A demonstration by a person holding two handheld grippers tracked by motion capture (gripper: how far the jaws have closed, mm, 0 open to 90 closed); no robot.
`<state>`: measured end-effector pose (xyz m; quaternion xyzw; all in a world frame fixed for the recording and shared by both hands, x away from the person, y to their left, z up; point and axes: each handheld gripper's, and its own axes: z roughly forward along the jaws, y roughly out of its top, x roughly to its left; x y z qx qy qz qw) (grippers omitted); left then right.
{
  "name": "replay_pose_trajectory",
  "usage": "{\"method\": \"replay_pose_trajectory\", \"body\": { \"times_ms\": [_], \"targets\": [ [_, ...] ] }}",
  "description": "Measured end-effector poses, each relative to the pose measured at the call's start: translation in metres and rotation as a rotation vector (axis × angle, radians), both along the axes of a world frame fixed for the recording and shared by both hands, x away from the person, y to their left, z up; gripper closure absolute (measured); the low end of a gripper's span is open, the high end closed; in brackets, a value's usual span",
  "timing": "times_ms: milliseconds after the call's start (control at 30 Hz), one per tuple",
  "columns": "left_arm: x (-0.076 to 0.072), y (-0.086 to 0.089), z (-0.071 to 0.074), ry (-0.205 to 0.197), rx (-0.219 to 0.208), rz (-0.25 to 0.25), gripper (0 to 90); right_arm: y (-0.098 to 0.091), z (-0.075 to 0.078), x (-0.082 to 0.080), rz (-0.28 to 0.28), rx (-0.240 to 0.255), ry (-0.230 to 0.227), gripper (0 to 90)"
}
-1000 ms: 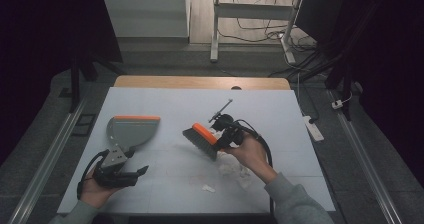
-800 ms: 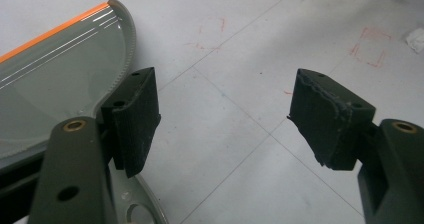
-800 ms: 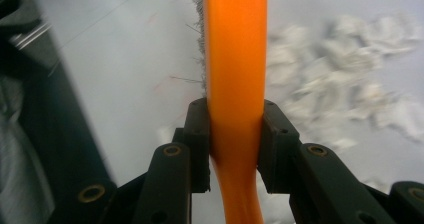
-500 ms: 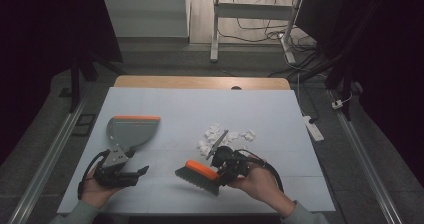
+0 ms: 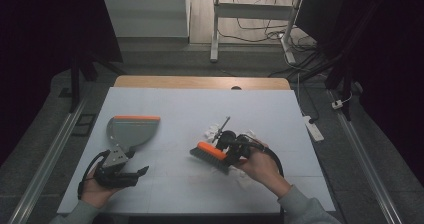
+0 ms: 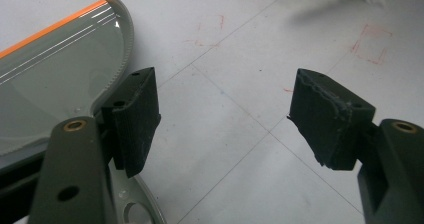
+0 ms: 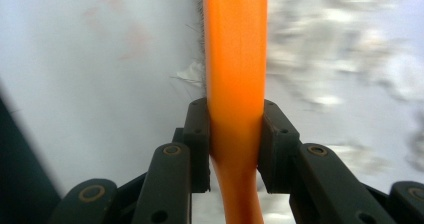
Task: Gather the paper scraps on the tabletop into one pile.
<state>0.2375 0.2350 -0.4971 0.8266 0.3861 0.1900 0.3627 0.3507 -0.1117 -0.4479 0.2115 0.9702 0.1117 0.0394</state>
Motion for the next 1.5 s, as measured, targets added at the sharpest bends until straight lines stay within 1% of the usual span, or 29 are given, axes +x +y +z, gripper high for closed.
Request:
{"method": "replay_pose_trajectory", "body": {
  "times_ms": [33,100,167,233,267,300,400,467,533,567,600,667,700,767,800,867,900,1000,1067,1100,1133,1167,1233,1267,1300,1333,1400,1433,1500],
  "targets": [
    [0.000,0.000,0.000,0.003,0.000,-0.001,28.7,-0.003,0.001,0.006,-0.011,0.007,-0.011,69.4],
    [0.000,0.000,-0.001,0.005,0.002,-0.001,28.6,-0.010,0.003,0.013,-0.024,0.045,-0.014,69.4],
    [0.000,0.001,-0.001,0.005,0.001,0.001,28.7,-0.017,0.008,0.013,-0.023,0.090,-0.032,69.5],
    [0.001,0.001,-0.001,0.006,-0.001,0.003,28.7,-0.023,0.016,0.009,-0.017,0.130,-0.037,69.4],
    [0.001,0.001,-0.001,0.006,0.001,0.002,28.7,-0.027,0.020,0.007,-0.005,0.149,-0.039,69.4],
    [0.001,0.001,-0.001,0.007,0.002,0.001,28.7,-0.030,0.025,0.003,-0.005,0.165,-0.034,69.4],
    [0.001,0.000,-0.001,0.006,0.003,0.000,28.7,-0.043,0.039,-0.008,0.014,0.184,-0.042,69.4],
    [0.001,0.000,-0.001,0.005,0.003,-0.001,28.7,-0.054,0.046,-0.013,0.028,0.190,-0.023,69.4],
    [0.001,0.000,-0.001,0.005,0.002,-0.001,28.7,-0.065,0.046,-0.018,0.043,0.181,0.009,69.4],
    [0.001,0.000,-0.001,0.006,0.002,-0.001,28.7,-0.070,0.043,-0.020,0.051,0.168,0.034,69.4],
    [0.001,0.000,-0.001,0.006,0.002,-0.002,28.7,-0.075,0.039,-0.023,0.049,0.147,0.052,69.4],
    [0.001,0.000,-0.001,0.006,0.003,-0.002,28.7,-0.082,0.028,-0.027,0.069,0.095,0.080,69.4],
    [0.001,0.000,-0.001,0.006,0.003,-0.001,28.7,-0.085,0.022,-0.029,0.078,0.080,0.097,69.4],
    [0.001,-0.001,-0.001,0.007,0.003,0.000,28.7,-0.089,0.013,-0.034,0.089,0.052,0.119,69.4],
    [0.002,-0.001,-0.001,0.008,0.004,0.001,28.7,-0.090,0.009,-0.035,0.104,0.038,0.127,69.4],
    [0.002,-0.002,-0.002,0.010,0.006,0.001,28.7,-0.088,0.005,-0.038,0.112,0.025,0.141,69.4],
    [0.002,-0.002,-0.002,0.009,0.007,0.002,28.7,-0.087,0.004,-0.038,0.126,0.014,0.135,69.4],
    [0.002,-0.003,-0.002,0.007,0.012,0.002,28.7,-0.080,0.001,-0.032,0.121,-0.021,0.095,69.4],
    [0.001,-0.002,-0.002,0.007,0.010,0.004,28.7,-0.076,0.001,-0.026,0.115,-0.015,0.067,69.4],
    [0.002,-0.002,-0.002,0.008,0.010,0.004,28.7,-0.073,0.002,-0.022,0.108,-0.021,0.053,69.4],
    [0.002,-0.001,-0.002,0.007,0.009,0.005,28.7,-0.071,0.002,-0.019,0.104,-0.024,0.033,69.4],
    [0.002,-0.001,-0.002,0.005,0.008,0.006,28.7,-0.069,0.003,-0.015,0.094,-0.015,0.004,69.4],
    [0.001,-0.001,-0.002,0.001,0.007,0.008,28.8,-0.067,0.004,-0.006,0.063,-0.006,-0.040,69.4],
    [0.001,-0.001,-0.002,-0.001,0.004,0.007,28.8,-0.067,0.005,-0.001,0.053,0.010,-0.044,69.4],
    [0.001,-0.001,-0.002,-0.002,0.004,0.008,28.8,-0.068,0.005,0.002,0.054,0.043,-0.048,69.4],
    [0.000,0.000,-0.002,-0.002,0.005,0.007,28.8,-0.069,0.008,0.003,0.043,0.072,-0.048,69.4],
    [0.001,0.000,-0.002,-0.001,0.005,0.007,28.8,-0.073,0.016,0.004,0.026,0.120,-0.067,69.4],
    [0.001,0.000,-0.002,-0.001,0.005,0.007,28.8,-0.076,0.021,0.004,0.010,0.151,-0.071,69.4],
    [0.001,-0.001,-0.002,-0.002,0.007,0.006,28.8,-0.085,0.032,0.006,-0.045,0.185,-0.094,69.4]
  ]
}}
